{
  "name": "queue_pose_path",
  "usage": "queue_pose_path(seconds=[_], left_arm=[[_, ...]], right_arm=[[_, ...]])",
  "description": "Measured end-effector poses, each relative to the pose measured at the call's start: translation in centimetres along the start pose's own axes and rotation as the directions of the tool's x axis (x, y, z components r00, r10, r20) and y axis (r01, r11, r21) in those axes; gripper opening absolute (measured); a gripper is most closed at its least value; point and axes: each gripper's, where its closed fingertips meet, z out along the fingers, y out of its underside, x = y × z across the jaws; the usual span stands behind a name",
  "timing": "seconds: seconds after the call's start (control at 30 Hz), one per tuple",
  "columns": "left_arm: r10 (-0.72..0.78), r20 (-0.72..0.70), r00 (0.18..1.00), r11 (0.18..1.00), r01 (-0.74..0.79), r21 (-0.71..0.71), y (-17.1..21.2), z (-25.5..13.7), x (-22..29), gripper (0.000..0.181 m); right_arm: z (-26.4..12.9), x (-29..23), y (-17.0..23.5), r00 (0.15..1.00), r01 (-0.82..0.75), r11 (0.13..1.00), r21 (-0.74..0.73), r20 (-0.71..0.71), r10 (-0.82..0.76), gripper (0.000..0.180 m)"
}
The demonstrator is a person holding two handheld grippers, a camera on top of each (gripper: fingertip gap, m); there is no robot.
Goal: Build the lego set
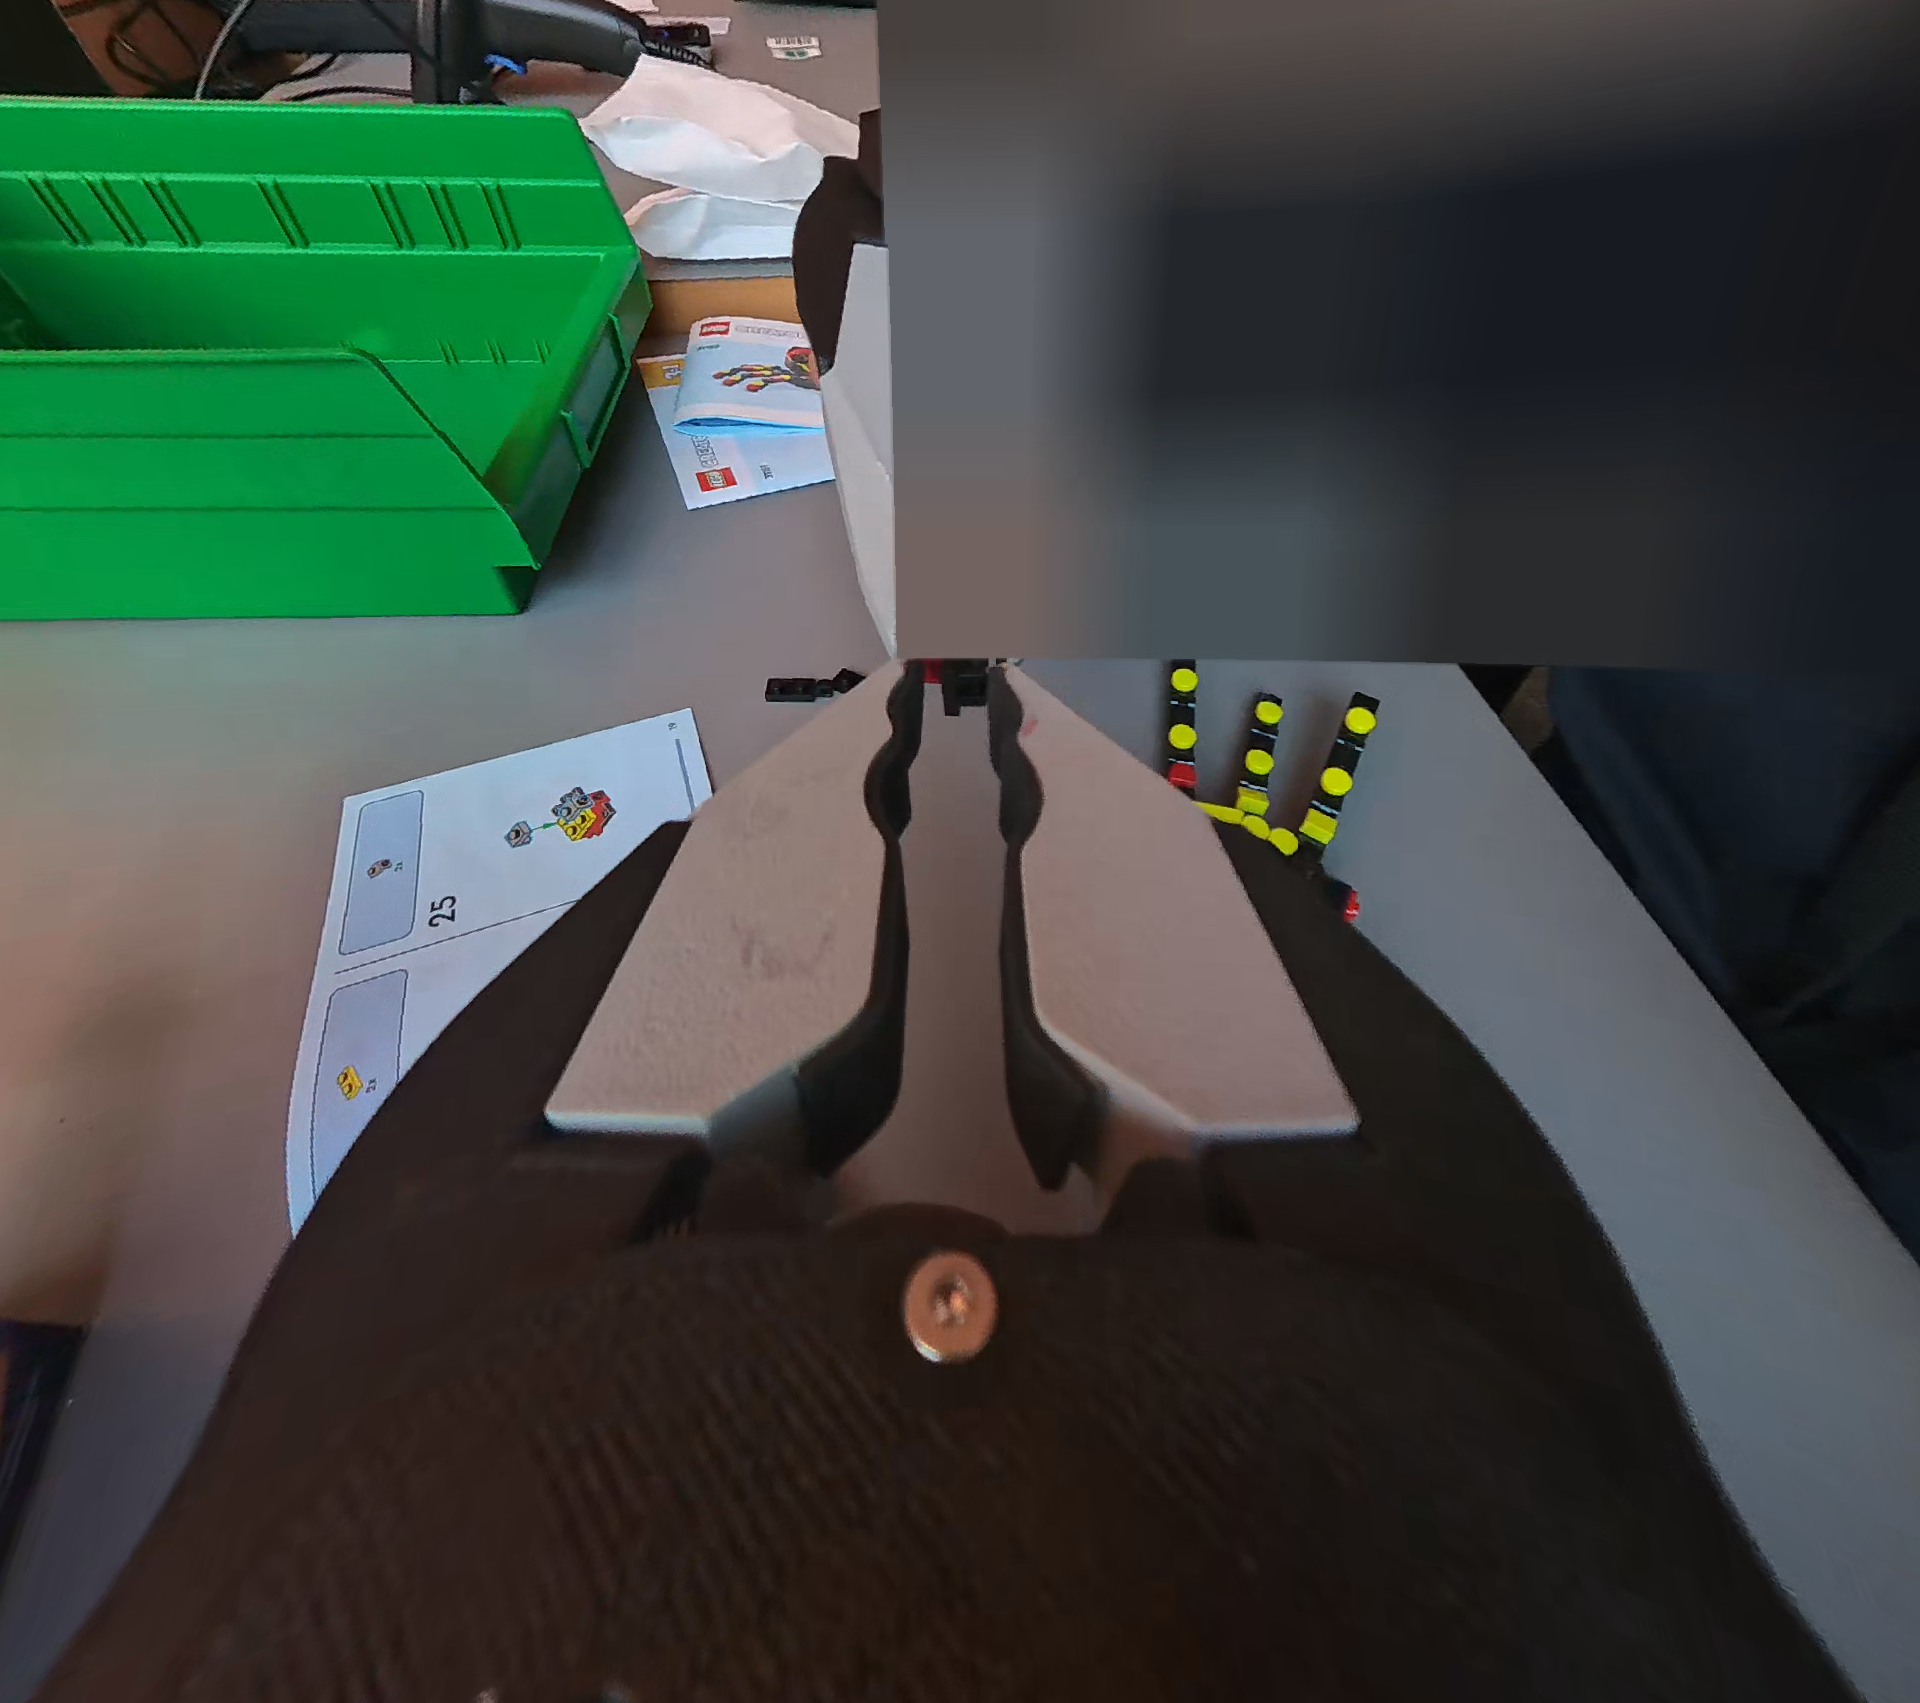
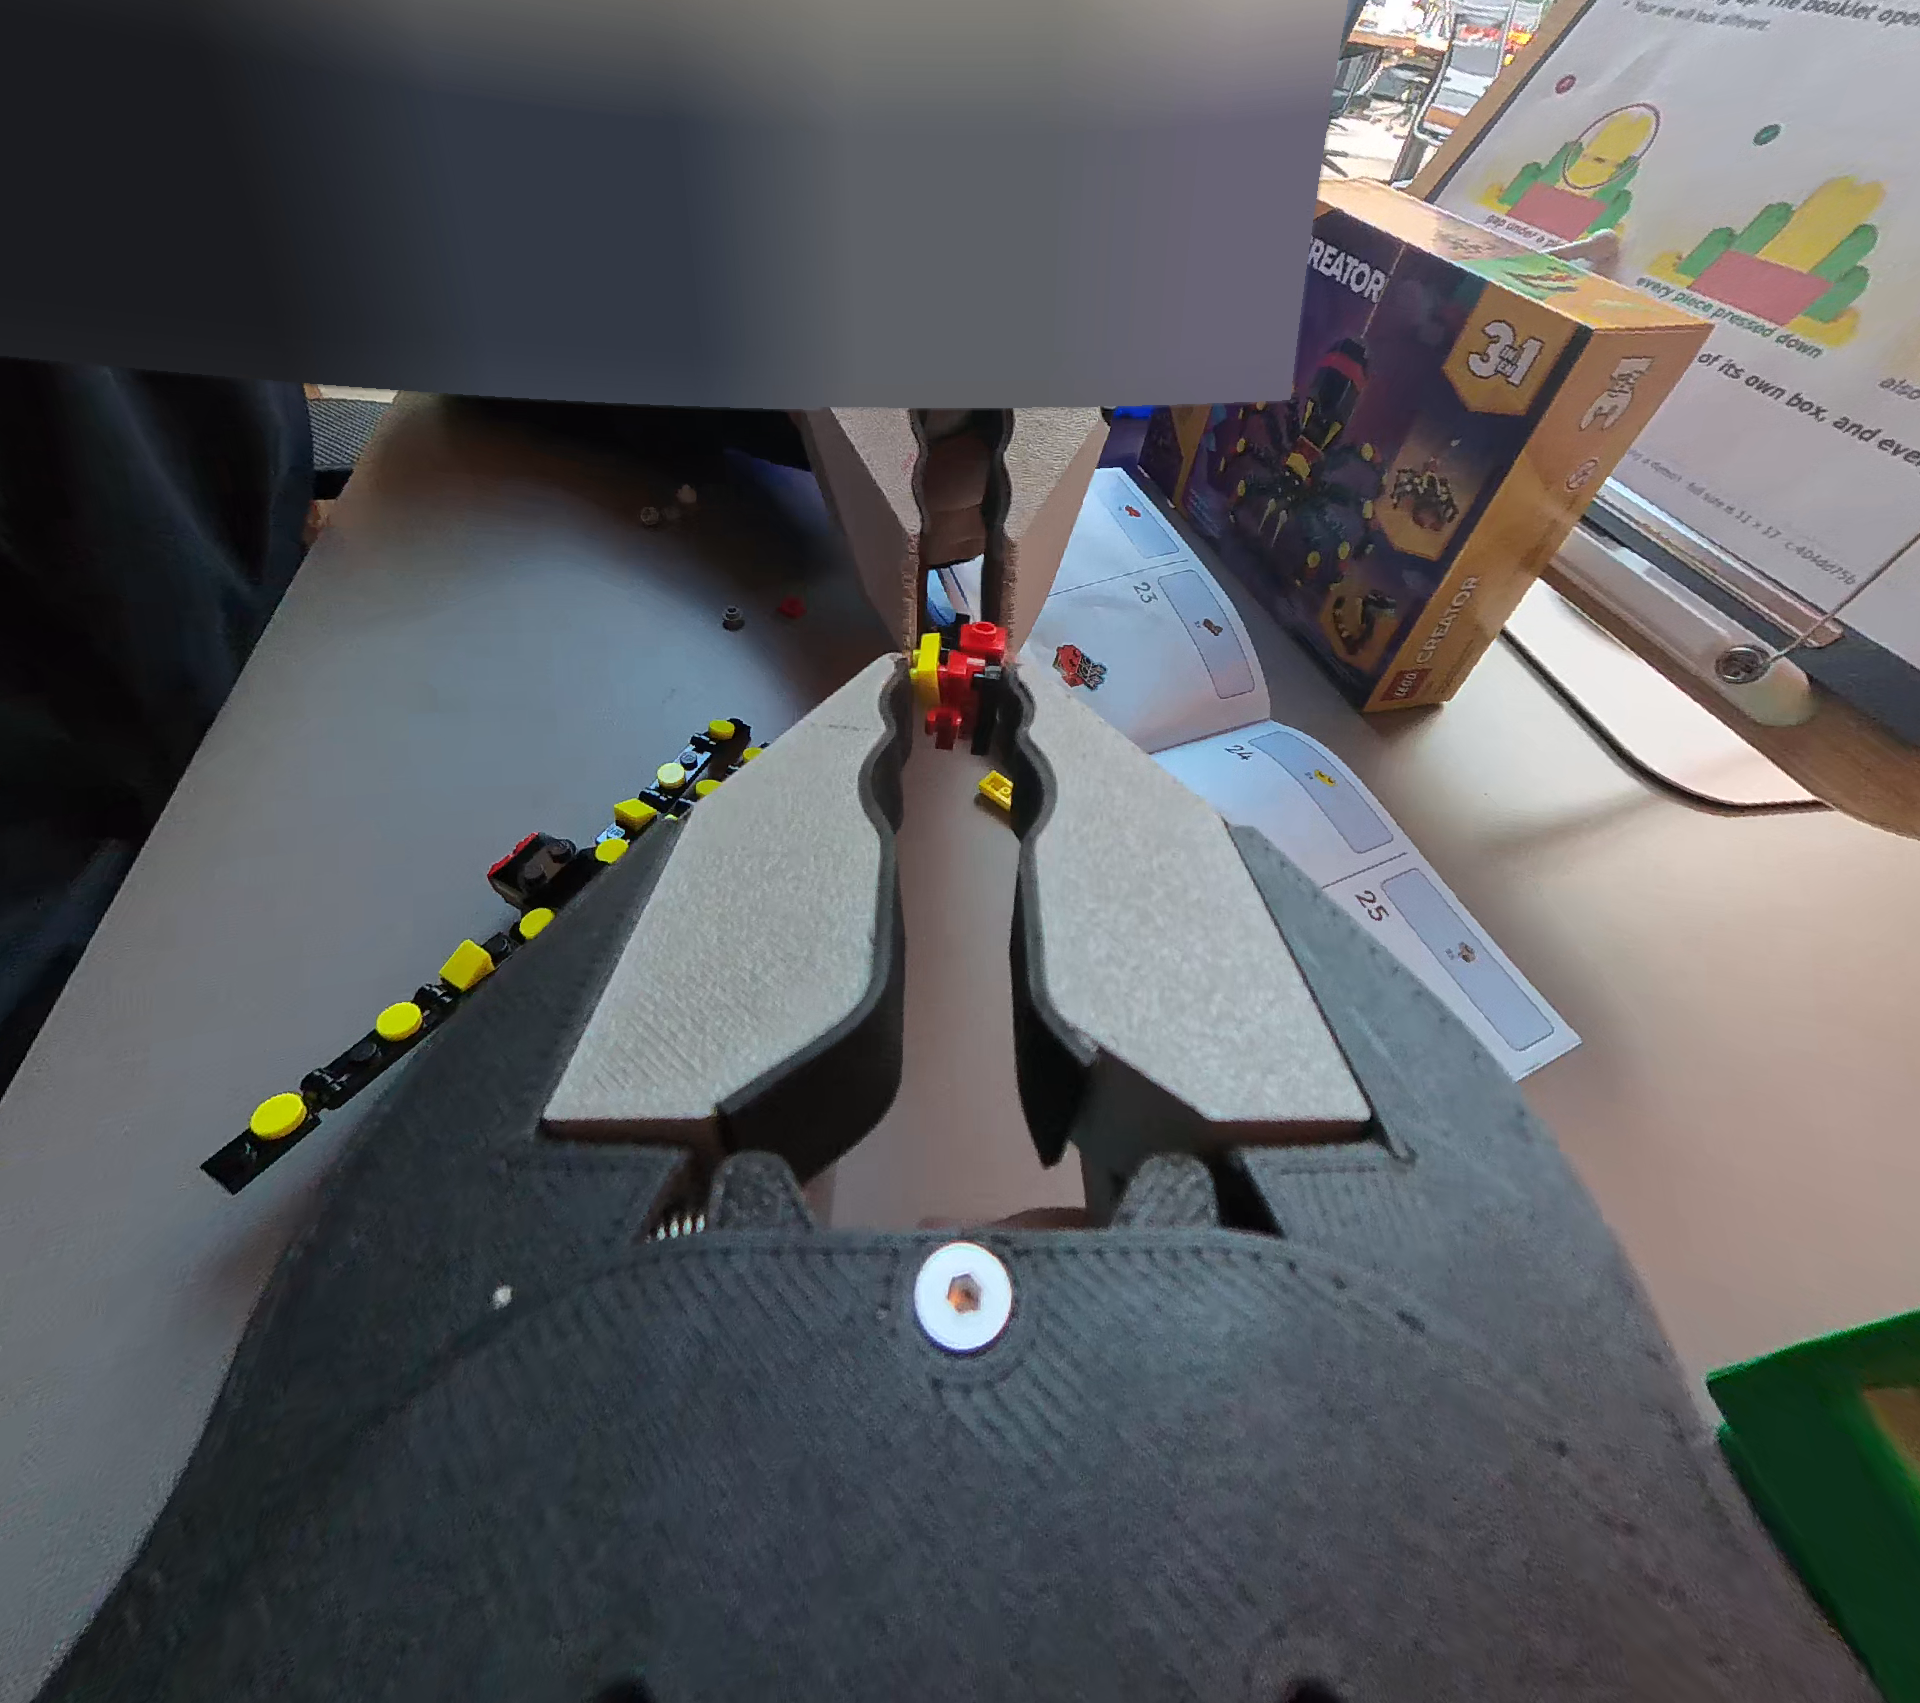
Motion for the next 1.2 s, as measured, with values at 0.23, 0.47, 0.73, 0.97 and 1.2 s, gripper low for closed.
queue_pose_path(seconds=[0.23, 0.47, 0.73, 0.97, 1.2], left_arm=[[-0.013, -0.017, 1.000, 1.000, 0.013, 0.013, -0.2, 0.0, 0.3, 0.015], [-0.020, -0.028, 0.999, 1.000, 0.020, 0.005, 0.1, 0.2, 0.4, 0.016], [-0.034, -0.023, 0.999, 0.999, 0.034, 0.009, 0.1, 0.2, 0.1, 0.016], [-0.049, -0.035, 0.998, 0.999, 0.049, 0.016, 0.2, 0.3, 0.2, 0.014], [-0.075, -0.039, 0.996, 0.997, 0.076, 0.028, 0.7, 0.7, 0.2, 0.014]], right_arm=[[-0.1, 0.0, 0.0, 0.999, 0.028, 1.000, -0.008, -0.019, -0.028, 0.013], [-0.2, -0.2, 0.0, 0.997, 0.073, 0.997, -0.022, -0.027, -0.074, 0.013], [-0.2, -0.3, 0.3, 0.998, 0.062, 0.997, -0.040, -0.018, -0.063, 0.013], [0.0, -0.6, 0.7, 0.998, 0.063, 0.996, -0.067, -0.003, -0.063, 0.013], [-0.1, -0.6, 1.4, 0.998, 0.066, 0.991, -0.118, 0.008, -0.066, 0.013]])
